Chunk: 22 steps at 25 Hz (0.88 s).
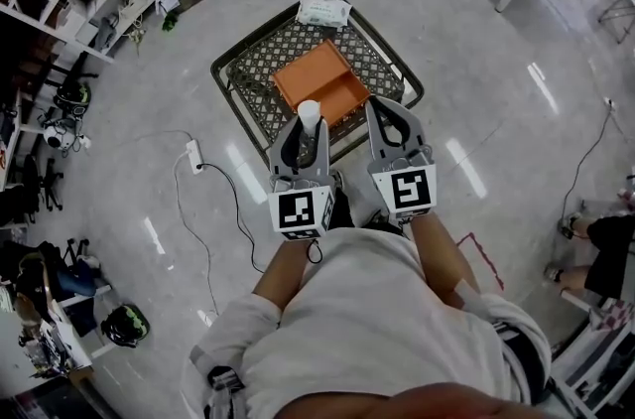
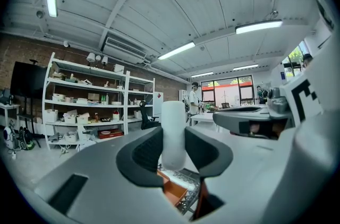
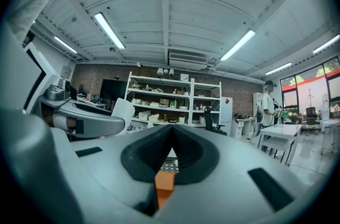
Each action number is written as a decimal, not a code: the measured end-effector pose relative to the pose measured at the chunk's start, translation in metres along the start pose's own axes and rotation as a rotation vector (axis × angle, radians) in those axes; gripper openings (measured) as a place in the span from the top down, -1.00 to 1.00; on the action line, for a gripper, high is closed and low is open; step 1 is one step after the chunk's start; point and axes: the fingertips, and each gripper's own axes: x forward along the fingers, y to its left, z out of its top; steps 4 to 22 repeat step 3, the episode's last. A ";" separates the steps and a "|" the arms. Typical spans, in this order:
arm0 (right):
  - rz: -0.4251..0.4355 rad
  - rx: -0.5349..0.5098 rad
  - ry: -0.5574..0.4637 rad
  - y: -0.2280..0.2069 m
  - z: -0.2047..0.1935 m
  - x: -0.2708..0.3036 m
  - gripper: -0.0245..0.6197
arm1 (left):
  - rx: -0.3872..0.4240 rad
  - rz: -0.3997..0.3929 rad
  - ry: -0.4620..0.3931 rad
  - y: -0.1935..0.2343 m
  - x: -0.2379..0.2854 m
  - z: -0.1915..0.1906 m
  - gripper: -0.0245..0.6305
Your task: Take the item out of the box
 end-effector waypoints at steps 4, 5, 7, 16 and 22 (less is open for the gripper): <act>-0.002 0.000 0.005 -0.001 -0.001 0.000 0.91 | 0.001 0.002 0.003 0.001 0.001 0.000 0.52; -0.002 0.000 0.005 -0.001 -0.001 0.000 0.91 | 0.001 0.002 0.003 0.001 0.001 0.000 0.52; -0.002 0.000 0.005 -0.001 -0.001 0.000 0.91 | 0.001 0.002 0.003 0.001 0.001 0.000 0.52; -0.002 0.000 0.005 -0.001 -0.001 0.000 0.91 | 0.001 0.002 0.003 0.001 0.001 0.000 0.52; -0.002 0.000 0.005 -0.001 -0.001 0.000 0.91 | 0.001 0.002 0.003 0.001 0.001 0.000 0.52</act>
